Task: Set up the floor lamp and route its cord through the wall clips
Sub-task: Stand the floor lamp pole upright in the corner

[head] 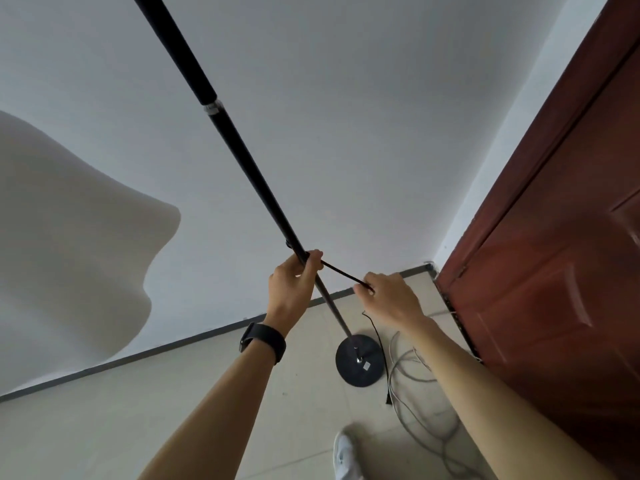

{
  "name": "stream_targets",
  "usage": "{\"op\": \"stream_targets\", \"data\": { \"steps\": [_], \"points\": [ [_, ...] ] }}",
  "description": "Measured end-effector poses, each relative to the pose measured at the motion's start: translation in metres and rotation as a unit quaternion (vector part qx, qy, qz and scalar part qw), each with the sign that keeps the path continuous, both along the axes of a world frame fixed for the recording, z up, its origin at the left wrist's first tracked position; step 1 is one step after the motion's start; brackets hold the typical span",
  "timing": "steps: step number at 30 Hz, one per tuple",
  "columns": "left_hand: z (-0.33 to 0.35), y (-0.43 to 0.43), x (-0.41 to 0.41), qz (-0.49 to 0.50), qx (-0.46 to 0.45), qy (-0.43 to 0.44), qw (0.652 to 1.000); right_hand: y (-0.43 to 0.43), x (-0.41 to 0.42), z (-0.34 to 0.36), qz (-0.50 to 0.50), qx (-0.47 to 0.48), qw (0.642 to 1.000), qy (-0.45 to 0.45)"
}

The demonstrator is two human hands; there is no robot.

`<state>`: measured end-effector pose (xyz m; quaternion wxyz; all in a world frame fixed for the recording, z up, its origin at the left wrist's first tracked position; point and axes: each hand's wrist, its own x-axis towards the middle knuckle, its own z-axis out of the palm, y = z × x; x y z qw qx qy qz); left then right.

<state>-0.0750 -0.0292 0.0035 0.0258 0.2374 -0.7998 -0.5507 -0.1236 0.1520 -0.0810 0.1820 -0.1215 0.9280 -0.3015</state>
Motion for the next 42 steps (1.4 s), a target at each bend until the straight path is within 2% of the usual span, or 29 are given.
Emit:
{"op": "stream_targets", "data": {
  "steps": [5,9,13,19,21,24,27,30,37,42],
  "points": [
    [-0.031,0.008,-0.017,0.009,0.078,-0.024,0.997,0.049,0.024,-0.047,-0.051,-0.033,0.993,-0.097],
    [-0.063,0.026,-0.031,-0.013,0.106,-0.042,0.993,0.031,0.035,-0.099,-0.059,-0.061,0.988,-0.126],
    [-0.094,0.04,-0.043,-0.007,0.119,-0.066,0.991,-0.02,0.03,-0.141,-0.049,-0.12,0.985,-0.115],
    [-0.121,0.036,-0.064,0.046,0.151,0.001,0.987,-0.056,0.018,-0.189,-0.106,-0.137,0.984,-0.04],
    [-0.122,0.033,-0.068,0.052,0.153,0.008,0.987,-0.055,0.014,-0.198,-0.089,-0.132,0.985,-0.061],
    [-0.121,0.027,-0.07,0.072,0.157,0.01,0.985,-0.05,0.008,-0.202,-0.007,-0.093,0.993,-0.075],
    [-0.116,0.024,-0.063,0.082,0.161,0.004,0.984,-0.046,0.006,-0.196,0.059,-0.072,0.993,-0.078],
    [-0.095,0.023,-0.055,0.094,0.153,0.005,0.984,-0.048,0.01,-0.179,0.059,-0.08,0.993,-0.069],
    [0.019,0.002,-0.032,0.18,0.153,0.067,0.969,-0.067,0.021,-0.076,0.076,-0.064,0.994,0.04],
    [0.112,-0.02,0.021,0.25,0.168,0.126,0.945,-0.074,0.051,0.005,0.118,-0.132,0.983,-0.05]
  ]
}}
